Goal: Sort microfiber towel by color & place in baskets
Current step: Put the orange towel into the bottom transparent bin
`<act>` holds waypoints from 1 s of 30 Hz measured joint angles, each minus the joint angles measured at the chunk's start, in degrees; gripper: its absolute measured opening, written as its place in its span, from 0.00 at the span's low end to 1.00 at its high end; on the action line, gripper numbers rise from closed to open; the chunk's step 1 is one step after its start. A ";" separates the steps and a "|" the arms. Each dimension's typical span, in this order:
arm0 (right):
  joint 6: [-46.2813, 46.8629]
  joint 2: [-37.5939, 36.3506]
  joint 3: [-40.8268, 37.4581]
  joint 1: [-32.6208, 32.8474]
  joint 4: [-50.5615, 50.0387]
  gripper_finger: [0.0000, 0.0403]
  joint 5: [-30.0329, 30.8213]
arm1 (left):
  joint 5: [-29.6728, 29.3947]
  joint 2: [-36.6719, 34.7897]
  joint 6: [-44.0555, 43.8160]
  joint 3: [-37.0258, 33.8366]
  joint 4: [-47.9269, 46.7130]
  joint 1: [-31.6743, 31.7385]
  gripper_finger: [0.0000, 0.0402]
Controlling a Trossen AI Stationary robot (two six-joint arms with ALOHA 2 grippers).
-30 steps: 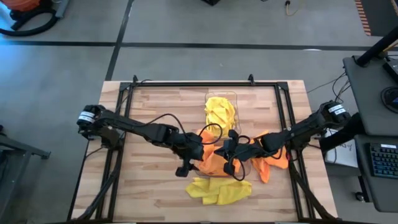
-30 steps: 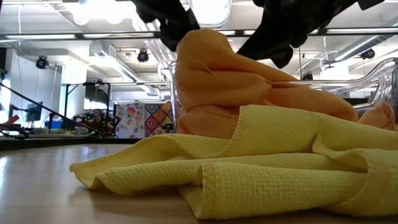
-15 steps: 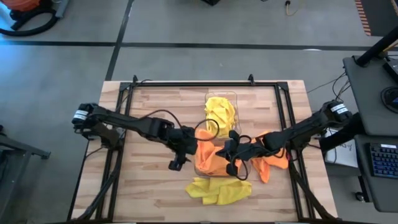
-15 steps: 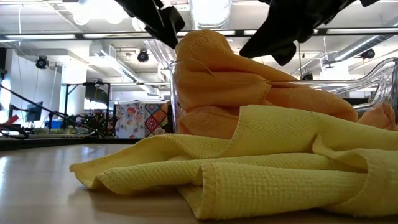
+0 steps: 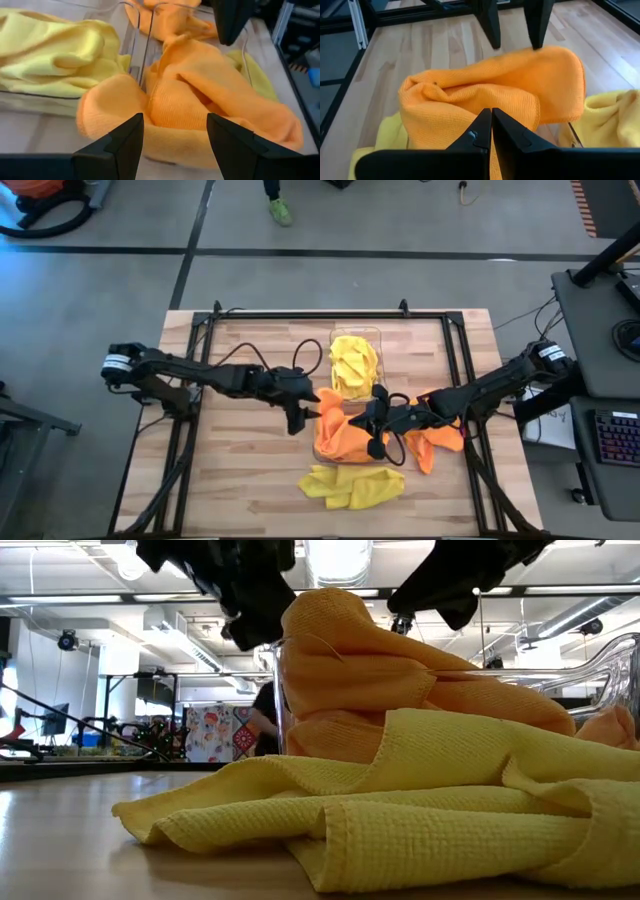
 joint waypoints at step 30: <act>0.62 0.20 0.00 -0.22 0.00 0.02 0.02 | -6.62 1.34 -10.05 -0.06 -6.48 2.44 0.50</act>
